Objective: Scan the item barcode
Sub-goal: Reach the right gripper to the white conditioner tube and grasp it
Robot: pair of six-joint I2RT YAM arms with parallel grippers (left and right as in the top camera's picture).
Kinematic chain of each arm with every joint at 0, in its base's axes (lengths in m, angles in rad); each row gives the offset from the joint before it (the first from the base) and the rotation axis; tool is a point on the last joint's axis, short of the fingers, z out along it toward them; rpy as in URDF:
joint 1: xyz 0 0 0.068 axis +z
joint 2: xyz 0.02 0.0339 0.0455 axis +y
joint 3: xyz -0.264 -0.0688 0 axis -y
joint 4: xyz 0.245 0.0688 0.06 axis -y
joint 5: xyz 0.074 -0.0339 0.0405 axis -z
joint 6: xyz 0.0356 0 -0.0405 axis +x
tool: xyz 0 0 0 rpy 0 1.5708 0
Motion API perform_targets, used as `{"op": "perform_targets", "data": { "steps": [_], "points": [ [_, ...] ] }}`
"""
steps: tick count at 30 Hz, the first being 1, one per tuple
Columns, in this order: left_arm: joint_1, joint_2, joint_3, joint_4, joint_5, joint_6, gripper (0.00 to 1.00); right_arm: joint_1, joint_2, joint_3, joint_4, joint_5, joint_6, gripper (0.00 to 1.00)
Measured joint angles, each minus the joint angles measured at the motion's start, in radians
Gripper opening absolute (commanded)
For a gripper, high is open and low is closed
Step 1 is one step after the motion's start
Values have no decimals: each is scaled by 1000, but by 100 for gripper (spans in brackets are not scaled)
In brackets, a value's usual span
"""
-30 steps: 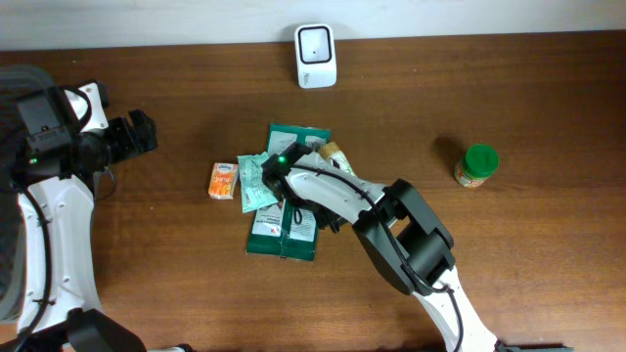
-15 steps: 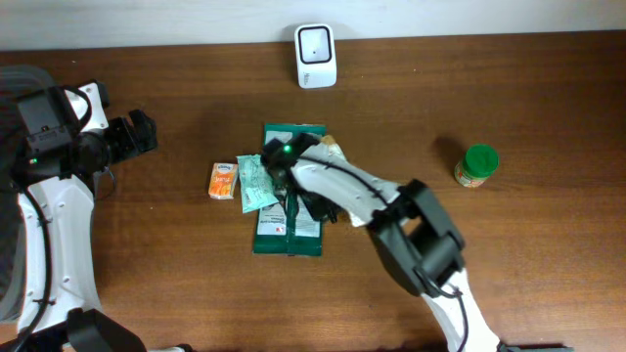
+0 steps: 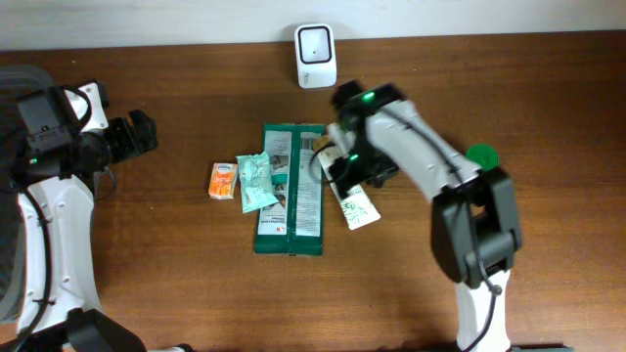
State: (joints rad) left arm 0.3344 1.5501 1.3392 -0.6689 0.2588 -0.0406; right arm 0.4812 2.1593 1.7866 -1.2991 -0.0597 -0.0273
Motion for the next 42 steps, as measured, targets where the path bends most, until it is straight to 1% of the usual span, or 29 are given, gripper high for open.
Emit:
{"op": "perform_targets", "data": {
  "steps": [3,4,6,9,13,14,16,17,18,22,24,25,26,27,28,29,31,33,34,36,37,39,41,42],
  "points": [
    [0,0,0,0,0,0,99,118,0,-11,25,167,26,98],
    [0,0,0,0,0,0,99,130,-1,-24,44,200,27,98],
    [0,0,0,0,0,0,99,140,0,-81,108,279,32,98],
    [0,0,0,0,0,0,99,140,0,-153,211,348,31,98],
    [0,0,0,0,0,0,99,140,0,-162,284,383,27,91],
    [0,0,0,0,0,0,99,140,0,-162,287,386,27,85],
    [0,0,0,0,0,0,99,141,10,-162,288,391,21,51],
    [0,0,0,0,0,0,99,144,20,-162,289,397,18,38],
    [0,0,0,0,0,0,99,148,31,-162,288,409,13,34],
    [0,0,0,0,0,0,99,169,54,-162,259,499,37,33],
    [0,0,0,0,0,0,99,168,63,-162,230,545,71,30],
    [0,0,0,0,0,0,99,168,68,-162,222,559,83,27],
    [0,0,0,0,0,0,99,168,70,-162,211,566,103,15],
    [0,0,0,0,0,0,99,168,70,-162,206,568,108,10],
    [0,0,0,0,0,0,99,168,70,-158,186,562,113,9],
    [0,0,0,0,0,0,99,168,70,-136,143,540,119,7],
    [0,0,0,1,0,0,99,161,70,-81,71,434,103,7],
    [0,0,0,1,0,0,99,142,70,-19,31,268,59,7],
    [0,0,0,0,0,0,99,126,70,20,14,145,22,4],
    [0,0,0,1,0,0,99,85,69,66,-6,-50,-32,4],
    [0,0,0,0,0,0,99,53,69,73,-23,-151,-57,4],
    [0,0,0,0,0,0,99,-61,69,69,-41,-358,-109,4],
    [0,0,0,0,0,0,99,-151,69,40,-31,-471,-142,4],
    [0,0,0,0,0,0,99,-203,69,-6,-11,-532,-159,4]
  ]
}}
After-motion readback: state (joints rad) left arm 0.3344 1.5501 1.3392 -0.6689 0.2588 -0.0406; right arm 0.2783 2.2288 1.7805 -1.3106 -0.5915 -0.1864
